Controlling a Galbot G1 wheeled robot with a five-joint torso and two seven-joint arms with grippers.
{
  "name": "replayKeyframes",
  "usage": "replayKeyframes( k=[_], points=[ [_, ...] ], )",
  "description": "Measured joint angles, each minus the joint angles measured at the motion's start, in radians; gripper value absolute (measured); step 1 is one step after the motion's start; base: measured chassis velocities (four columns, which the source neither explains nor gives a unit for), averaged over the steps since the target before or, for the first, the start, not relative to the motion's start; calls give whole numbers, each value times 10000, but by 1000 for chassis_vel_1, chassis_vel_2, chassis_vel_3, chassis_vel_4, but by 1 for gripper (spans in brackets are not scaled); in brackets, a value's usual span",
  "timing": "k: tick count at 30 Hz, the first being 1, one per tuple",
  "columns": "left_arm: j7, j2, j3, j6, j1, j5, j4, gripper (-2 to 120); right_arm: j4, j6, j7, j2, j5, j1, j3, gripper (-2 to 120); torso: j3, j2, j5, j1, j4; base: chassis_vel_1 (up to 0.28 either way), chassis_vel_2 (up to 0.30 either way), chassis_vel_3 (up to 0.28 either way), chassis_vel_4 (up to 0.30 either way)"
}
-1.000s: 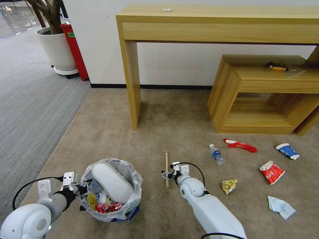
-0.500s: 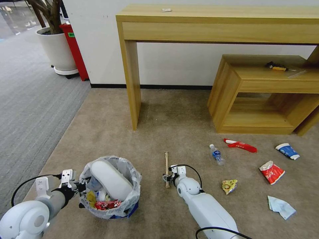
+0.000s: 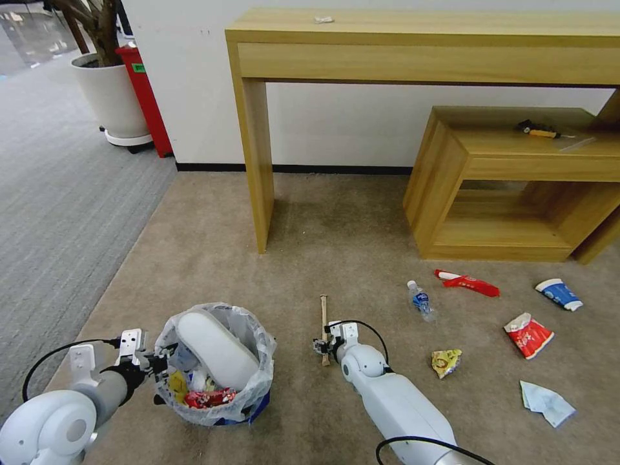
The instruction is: Pick up the trash bin and place the garbage on the floor into it.
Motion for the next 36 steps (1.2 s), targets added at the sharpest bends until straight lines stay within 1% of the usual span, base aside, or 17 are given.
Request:
replayKeyframes(
  k=[2, 3, 6, 7, 10, 11, 14, 15, 16, 23, 26, 27, 29, 31, 33, 35, 36],
  points=[
    [0, -3, 24, 0, -22, 4, 36, 0, -4, 4, 1, 4, 0, -24, 0, 50, 0, 0, 0, -1, -1, 0, 0, 0, 0],
    [0, -3, 24, 0, -22, 4, 36, 0, -4, 4, 1, 4, 0, -24, 0, 50, 0, 0, 0, -1, -1, 0, 0, 0, 0],
    [-1, 0, 42, 0, -58, 9, 70, 0, -16, 15, 18, -5, -6, -64, 23, 36, 0, 0, -1, -1, -2, 0, 0, 0, 0],
    [-1, 0, 42, 0, -58, 9, 70, 0, -16, 15, 18, -5, -6, -64, 23, 36, 0, 0, -1, -1, -2, 0, 0, 0, 0],
    [-1, 13, 48, 0, -80, 9, 90, 0, -4, 27, 23, -34, -5, -92, 28, 19, 0, 1, 0, -1, -1, 0, 0, 0, 0],
    [-1, 13, 48, 0, -80, 9, 90, 0, -4, 27, 23, -34, -5, -92, 28, 19, 0, 1, 0, -1, -1, 0, 0, 0, 0],
    [2, 16, 49, 0, -79, 9, 93, 0, -3, 89, 26, -38, -15, -88, 30, 7, 0, 1, 2, 0, 2, 0, 0, 0, 0],
    [2, 16, 49, 0, -79, 9, 93, 0, -3, 89, 26, -38, -15, -88, 30, 7, 0, 1, 2, 0, 2, 0, 0, 0, 0],
    [5, 17, 49, 0, -77, 9, 93, 0, 14, 109, 20, -56, -23, -90, 30, 2, 0, 0, 1, -1, 2, 0, 0, 0, 0],
    [37, 21, 47, 0, -57, 18, 98, 0, 374, 430, -4, -195, -550, -203, 56, 0, 0, 0, 1, 0, 1, 0, 0, 0, 0],
    [51, 40, 86, -1, -67, 27, 111, 0, 1344, 662, -124, -412, -1052, -404, 243, 0, 0, 0, 2, 0, -1, 0, 0, 0, 0],
    [51, 40, 86, -1, -67, 27, 111, 0, 1344, 662, -124, -412, -1052, -404, 243, 0, 0, 0, 2, 0, -1, 0, 0, 0, 0],
    [55, 108, 146, -1, -120, 19, 140, 0, 2469, 972, -382, -695, -1221, -503, 349, 0, 0, 0, 2, -1, -1, 0, 0, 0, 0],
    [52, 213, 236, -1, -237, -37, 229, 0, 3780, 1500, -1329, -1166, -1522, -478, 395, 0, 0, 0, 0, 0, -1, 0, 0, 0, 0],
    [50, 238, 258, -1, -261, -58, 251, 0, 4031, 1586, -1524, -1272, -1539, -449, 389, 0, 0, 0, 1, 0, -2, 0, 0, 0, 0],
    [21, 406, 410, -1, -381, -211, 378, 0, 5149, 1859, -2102, -1686, -1188, -172, 163, 0, 0, 0, 1, 0, -2, 0, 0, 0, 0],
    [21, 406, 410, -1, -381, -211, 378, 0, 5149, 1859, -2102, -1686, -1188, -172, 163, 0, 0, 0, 1, 0, -2, 0, 0, 0, 0]
  ],
)
